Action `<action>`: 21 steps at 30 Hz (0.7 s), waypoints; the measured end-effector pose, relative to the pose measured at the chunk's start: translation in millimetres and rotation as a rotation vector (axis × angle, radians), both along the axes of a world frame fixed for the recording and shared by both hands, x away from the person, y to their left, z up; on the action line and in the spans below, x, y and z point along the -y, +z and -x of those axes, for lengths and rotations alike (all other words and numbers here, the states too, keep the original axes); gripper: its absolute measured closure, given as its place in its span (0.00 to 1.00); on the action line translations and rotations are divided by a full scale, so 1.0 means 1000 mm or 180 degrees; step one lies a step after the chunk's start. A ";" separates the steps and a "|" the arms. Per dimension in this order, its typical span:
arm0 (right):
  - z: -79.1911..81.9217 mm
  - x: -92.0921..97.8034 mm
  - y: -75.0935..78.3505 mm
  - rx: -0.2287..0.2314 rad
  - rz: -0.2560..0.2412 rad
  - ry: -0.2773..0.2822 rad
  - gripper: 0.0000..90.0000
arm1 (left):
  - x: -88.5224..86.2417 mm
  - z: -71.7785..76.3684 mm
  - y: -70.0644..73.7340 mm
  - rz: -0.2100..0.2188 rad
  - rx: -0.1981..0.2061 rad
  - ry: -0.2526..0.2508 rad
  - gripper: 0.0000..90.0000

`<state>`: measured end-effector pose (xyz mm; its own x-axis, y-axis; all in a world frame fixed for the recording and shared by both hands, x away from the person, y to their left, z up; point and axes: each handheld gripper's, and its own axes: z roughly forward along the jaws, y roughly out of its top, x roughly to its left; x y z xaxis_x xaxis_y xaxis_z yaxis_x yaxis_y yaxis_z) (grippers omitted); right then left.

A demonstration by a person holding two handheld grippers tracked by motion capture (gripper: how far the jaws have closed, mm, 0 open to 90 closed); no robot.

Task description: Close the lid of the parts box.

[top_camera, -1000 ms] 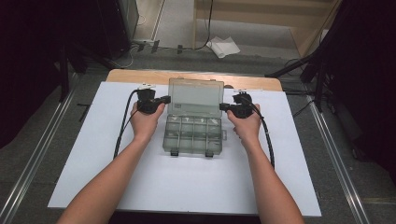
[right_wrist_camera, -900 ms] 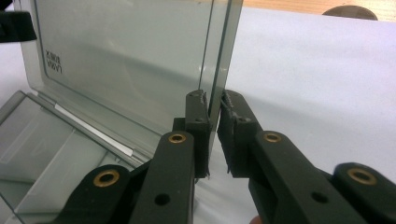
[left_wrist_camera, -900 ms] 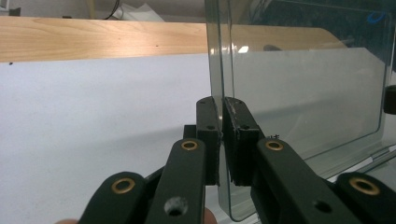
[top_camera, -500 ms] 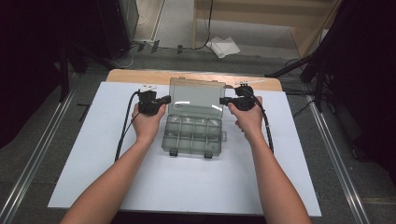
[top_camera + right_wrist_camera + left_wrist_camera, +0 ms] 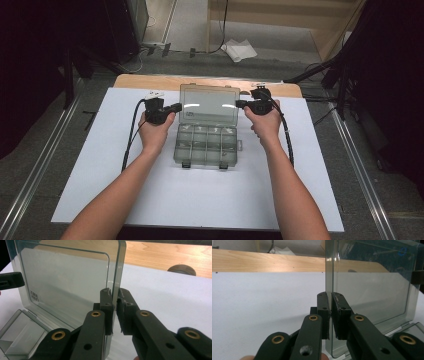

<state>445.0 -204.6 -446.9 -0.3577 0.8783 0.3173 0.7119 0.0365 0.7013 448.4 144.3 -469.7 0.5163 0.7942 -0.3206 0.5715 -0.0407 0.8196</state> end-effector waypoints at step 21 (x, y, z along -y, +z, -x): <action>0.012 -0.003 0.004 0.0364 0.0016 0.0158 0.94 | -0.012 -0.050 0.012 0.0169 -0.0537 -0.0107 0.99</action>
